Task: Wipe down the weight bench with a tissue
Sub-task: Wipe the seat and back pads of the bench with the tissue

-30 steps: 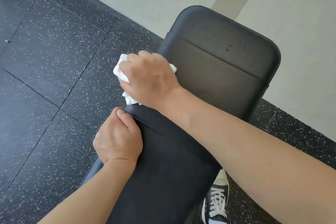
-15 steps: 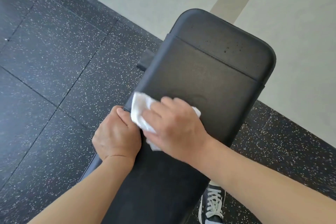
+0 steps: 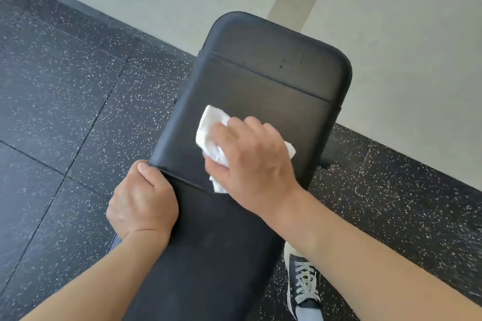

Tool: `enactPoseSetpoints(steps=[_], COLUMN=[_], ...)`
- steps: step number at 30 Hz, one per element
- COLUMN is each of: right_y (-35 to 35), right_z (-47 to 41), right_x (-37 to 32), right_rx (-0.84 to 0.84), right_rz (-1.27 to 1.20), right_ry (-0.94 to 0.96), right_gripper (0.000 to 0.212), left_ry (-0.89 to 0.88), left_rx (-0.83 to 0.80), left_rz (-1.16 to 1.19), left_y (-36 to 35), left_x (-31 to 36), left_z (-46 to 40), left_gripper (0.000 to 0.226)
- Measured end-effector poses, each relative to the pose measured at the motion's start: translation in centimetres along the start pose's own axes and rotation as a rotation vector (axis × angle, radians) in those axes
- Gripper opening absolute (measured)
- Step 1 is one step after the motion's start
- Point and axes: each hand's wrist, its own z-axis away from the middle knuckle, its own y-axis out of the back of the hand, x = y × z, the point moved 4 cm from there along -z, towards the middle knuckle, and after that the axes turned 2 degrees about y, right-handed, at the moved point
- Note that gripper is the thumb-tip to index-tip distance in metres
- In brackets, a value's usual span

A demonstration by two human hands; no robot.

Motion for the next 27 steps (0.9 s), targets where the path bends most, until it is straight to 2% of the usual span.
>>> enactPoseSetpoints(steps=[3, 6, 8, 11, 13, 18, 22, 27], right_y=[-0.6, 0.5, 2.0, 4.5, 4.9, 1.8, -0.7, 0.7], right_z=[2.2, 2.7, 2.0, 0.8, 0.4, 0.5, 0.2, -1.0], right_x=[-1.2, 1.1, 4.5, 9.4, 10.0, 3.6, -1.5, 2.3], right_rx=[0.026, 0.071, 0.103, 0.137, 0.15, 0.138, 0.107, 0.149], right_rz=[-0.034, -0.011, 0.001, -0.007, -0.021, -0.07, -0.123, -0.065], right_ry=[0.067, 0.075, -0.008, -0.238, -0.285, -0.144, -0.034, -0.035], right_gripper=[0.021, 0.021, 0.024, 0.031, 0.034, 0.042, 0.039, 0.037], left_ry=[-0.004, -0.021, -0.016, 0.004, 0.017, 0.032, 0.032, 0.038], left_rx=[0.001, 0.009, 0.002, -0.008, -0.009, 0.0, 0.003, -0.013], left_rz=[0.002, 0.011, 0.005, 0.03, 0.052, 0.076, 0.062, 0.032], left_y=[-0.1, -0.3, -0.3, -0.1, 0.0, 0.2, 0.0, 0.1], left_x=[-0.1, -0.3, -0.3, -0.2, -0.1, 0.2, 0.0, 0.1], left_z=[-0.1, -0.2, -0.2, 0.0, 0.1, 0.3, 0.1, 0.3], left_gripper=[0.044, 0.052, 0.054, 0.045, 0.045, 0.046, 0.048, 0.046])
